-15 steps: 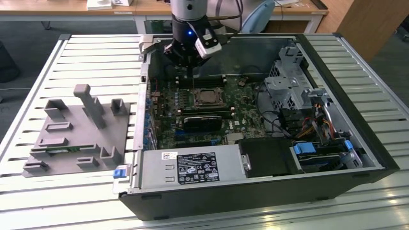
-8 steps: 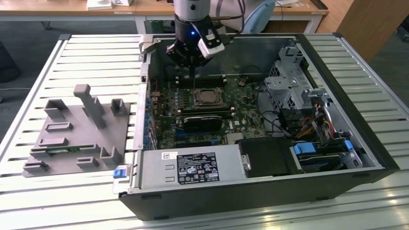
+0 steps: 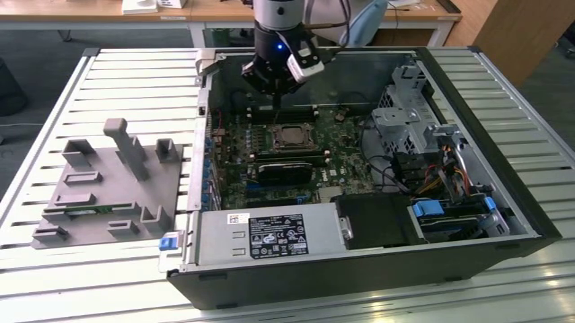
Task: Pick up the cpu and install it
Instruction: 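Install the first cpu locking lever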
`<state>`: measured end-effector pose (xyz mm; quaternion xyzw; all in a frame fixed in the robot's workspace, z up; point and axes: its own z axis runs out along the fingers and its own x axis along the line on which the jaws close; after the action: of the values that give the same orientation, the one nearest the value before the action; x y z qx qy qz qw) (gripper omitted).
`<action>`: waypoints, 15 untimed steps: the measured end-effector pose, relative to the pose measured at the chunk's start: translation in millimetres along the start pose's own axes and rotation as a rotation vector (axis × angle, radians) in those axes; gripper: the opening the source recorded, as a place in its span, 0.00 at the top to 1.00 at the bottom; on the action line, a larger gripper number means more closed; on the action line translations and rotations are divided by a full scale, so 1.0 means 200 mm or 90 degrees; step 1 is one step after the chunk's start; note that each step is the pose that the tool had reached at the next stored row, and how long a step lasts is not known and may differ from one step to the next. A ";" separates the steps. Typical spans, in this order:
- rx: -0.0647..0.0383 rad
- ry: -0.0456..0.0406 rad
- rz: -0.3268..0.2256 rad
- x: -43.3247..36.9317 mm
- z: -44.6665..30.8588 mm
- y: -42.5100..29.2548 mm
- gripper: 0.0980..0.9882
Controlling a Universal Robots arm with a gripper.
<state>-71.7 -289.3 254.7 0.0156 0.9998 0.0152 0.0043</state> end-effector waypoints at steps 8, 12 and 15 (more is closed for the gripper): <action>-0.004 0.0001 0.000 -0.077 0.020 0.002 0.99; -0.013 0.0003 0.000 -0.079 0.044 0.001 0.99; -0.012 0.0004 0.000 -0.085 0.065 0.004 0.99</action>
<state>-54.5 -288.6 242.0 0.0153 0.9996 0.0246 0.0041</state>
